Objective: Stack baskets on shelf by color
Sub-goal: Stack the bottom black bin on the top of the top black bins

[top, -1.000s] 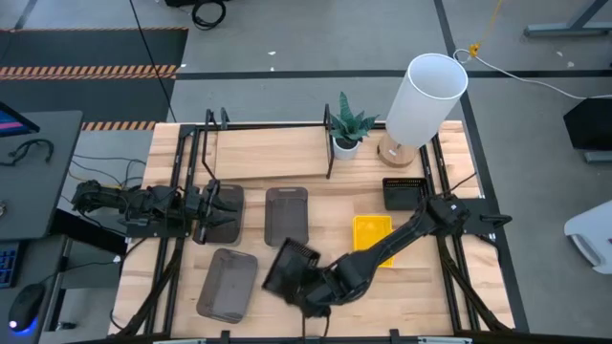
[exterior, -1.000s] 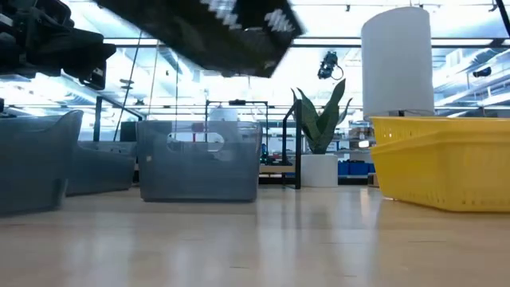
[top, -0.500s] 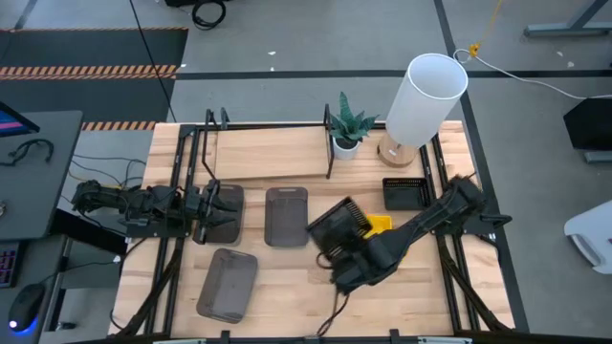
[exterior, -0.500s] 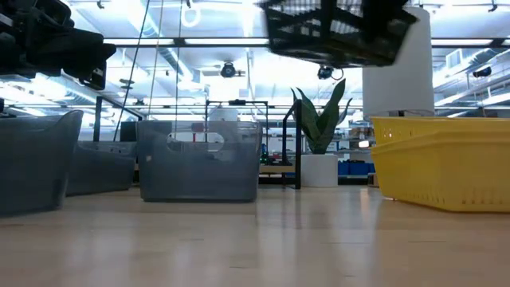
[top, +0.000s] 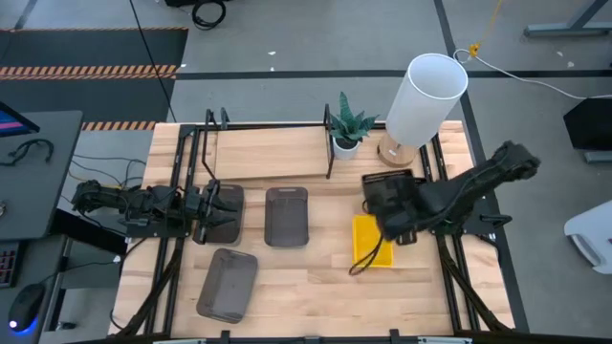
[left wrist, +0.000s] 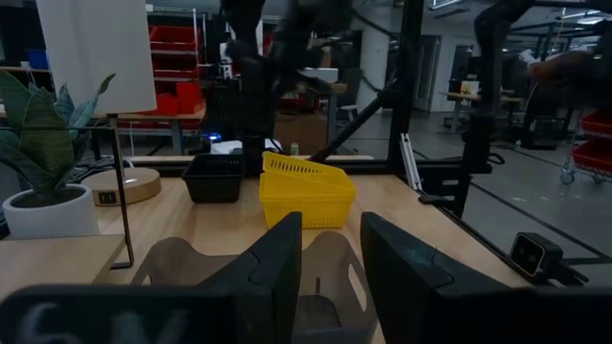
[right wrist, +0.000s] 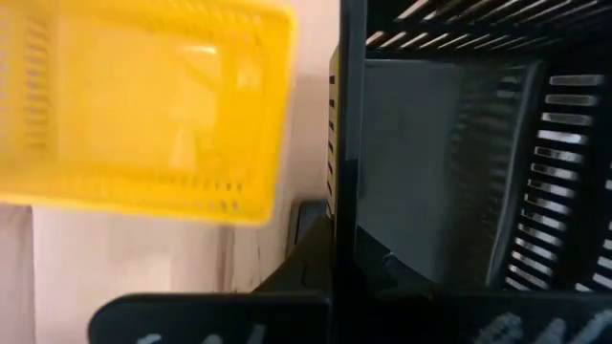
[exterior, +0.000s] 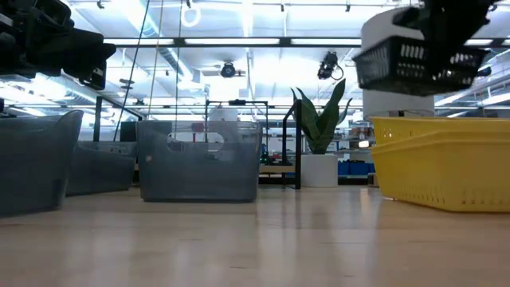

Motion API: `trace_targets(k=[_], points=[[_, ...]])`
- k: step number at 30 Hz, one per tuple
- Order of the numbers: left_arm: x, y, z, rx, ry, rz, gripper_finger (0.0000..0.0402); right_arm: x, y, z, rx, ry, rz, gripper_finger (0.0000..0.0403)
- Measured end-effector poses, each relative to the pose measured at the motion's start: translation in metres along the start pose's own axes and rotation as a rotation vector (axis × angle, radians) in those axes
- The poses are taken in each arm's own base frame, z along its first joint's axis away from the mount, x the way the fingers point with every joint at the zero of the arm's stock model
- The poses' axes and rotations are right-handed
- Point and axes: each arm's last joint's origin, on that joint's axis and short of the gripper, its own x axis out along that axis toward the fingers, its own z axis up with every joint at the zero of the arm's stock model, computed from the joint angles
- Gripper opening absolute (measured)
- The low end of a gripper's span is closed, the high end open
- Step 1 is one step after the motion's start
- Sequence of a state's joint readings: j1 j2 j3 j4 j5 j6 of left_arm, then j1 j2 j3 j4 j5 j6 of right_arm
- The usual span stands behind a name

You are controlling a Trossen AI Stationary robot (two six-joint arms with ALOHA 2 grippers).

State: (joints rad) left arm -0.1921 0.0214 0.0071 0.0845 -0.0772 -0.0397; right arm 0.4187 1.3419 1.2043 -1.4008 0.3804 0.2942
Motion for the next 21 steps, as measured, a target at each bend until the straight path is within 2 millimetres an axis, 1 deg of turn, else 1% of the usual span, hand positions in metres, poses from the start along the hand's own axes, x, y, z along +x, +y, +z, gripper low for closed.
trace_targets(k=[3,6,9,15,21], points=[[0.000,0.000,0.000,0.000,0.000,0.000,0.0117,0.006,-0.011,-0.015,0.051,0.016,0.027,0.0001],[0.000,0.000,0.000,0.000,0.000,0.000,0.0117,0.016,-0.019,-0.025,0.095,0.032,0.034,0.0002],[0.000,0.000,0.000,0.000,0.000,0.000,0.0117,0.029,-0.025,-0.034,0.130,0.088,0.052,0.0002],[0.000,0.000,0.000,0.000,0.000,0.000,0.0117,0.054,-0.027,-0.049,0.173,0.220,0.139,0.0002],[0.000,0.000,0.000,0.000,0.000,0.000,0.0117,0.064,-0.025,-0.055,0.145,0.268,0.148,0.0002]])
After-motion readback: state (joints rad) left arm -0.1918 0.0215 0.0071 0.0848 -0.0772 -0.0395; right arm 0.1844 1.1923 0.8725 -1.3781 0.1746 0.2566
